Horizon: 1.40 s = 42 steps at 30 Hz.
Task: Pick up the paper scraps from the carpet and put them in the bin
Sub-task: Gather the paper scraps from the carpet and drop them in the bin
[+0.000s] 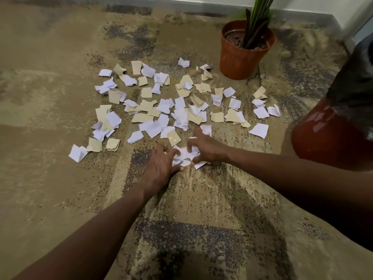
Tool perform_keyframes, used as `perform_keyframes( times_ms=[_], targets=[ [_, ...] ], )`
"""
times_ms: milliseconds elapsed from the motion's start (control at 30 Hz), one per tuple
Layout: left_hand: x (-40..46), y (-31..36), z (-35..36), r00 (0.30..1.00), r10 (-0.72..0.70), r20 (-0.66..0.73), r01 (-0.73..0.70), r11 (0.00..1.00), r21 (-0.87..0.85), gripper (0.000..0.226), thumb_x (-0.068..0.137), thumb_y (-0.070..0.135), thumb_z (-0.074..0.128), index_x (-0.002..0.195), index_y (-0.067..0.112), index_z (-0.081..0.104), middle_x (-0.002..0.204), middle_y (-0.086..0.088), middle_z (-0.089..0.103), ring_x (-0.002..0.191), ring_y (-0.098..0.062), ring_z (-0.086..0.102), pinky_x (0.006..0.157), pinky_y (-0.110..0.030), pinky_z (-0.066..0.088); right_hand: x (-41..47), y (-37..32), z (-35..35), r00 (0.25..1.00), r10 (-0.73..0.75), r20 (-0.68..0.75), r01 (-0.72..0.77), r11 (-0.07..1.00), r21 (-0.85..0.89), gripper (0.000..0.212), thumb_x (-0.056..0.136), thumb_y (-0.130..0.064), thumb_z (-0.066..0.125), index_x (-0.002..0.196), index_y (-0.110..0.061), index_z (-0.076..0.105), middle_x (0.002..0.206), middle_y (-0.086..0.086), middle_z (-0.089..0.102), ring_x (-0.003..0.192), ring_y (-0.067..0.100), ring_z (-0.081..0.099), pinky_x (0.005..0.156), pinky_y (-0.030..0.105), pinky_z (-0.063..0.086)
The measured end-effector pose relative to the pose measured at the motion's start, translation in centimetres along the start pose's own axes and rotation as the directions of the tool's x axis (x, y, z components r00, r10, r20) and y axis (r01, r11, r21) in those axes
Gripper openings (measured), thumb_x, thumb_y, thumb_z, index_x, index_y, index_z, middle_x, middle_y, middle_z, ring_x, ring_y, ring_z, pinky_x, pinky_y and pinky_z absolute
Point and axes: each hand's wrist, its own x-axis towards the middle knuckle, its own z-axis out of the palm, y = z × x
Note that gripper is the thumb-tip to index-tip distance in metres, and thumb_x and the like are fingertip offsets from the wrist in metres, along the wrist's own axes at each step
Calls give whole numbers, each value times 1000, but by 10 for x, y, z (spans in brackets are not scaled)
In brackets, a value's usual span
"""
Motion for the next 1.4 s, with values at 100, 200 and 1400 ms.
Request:
perform_keyframes(
  times_ms=[100,200,1400],
  targets=[
    [-3,-1,0,996,50,-80,-51,998,-21,29,90,35,66,114,21,60,115,-10,50,94,-19,49,73,-23,40,-6,6,0,999,-5,-33,6,1000,27,24,80,-22,79,97,-18,61,107,0,43,102,24,52,74,27,36],
    [0,0,-2,996,67,-58,-70,996,-55,21,91,28,66,109,17,64,104,-10,57,83,-16,49,66,-23,38,-9,9,-2,996,32,-77,-26,997,75,20,77,-13,80,85,-20,63,101,1,53,96,20,52,73,26,37],
    [10,-29,-25,991,-91,-103,82,993,-90,16,82,8,71,98,5,76,139,-19,46,121,-33,51,90,-33,45,10,-10,-16,965,261,-31,-239,920,311,50,75,-13,84,118,3,64,120,21,67,88,32,72,71,33,56]
  ],
)
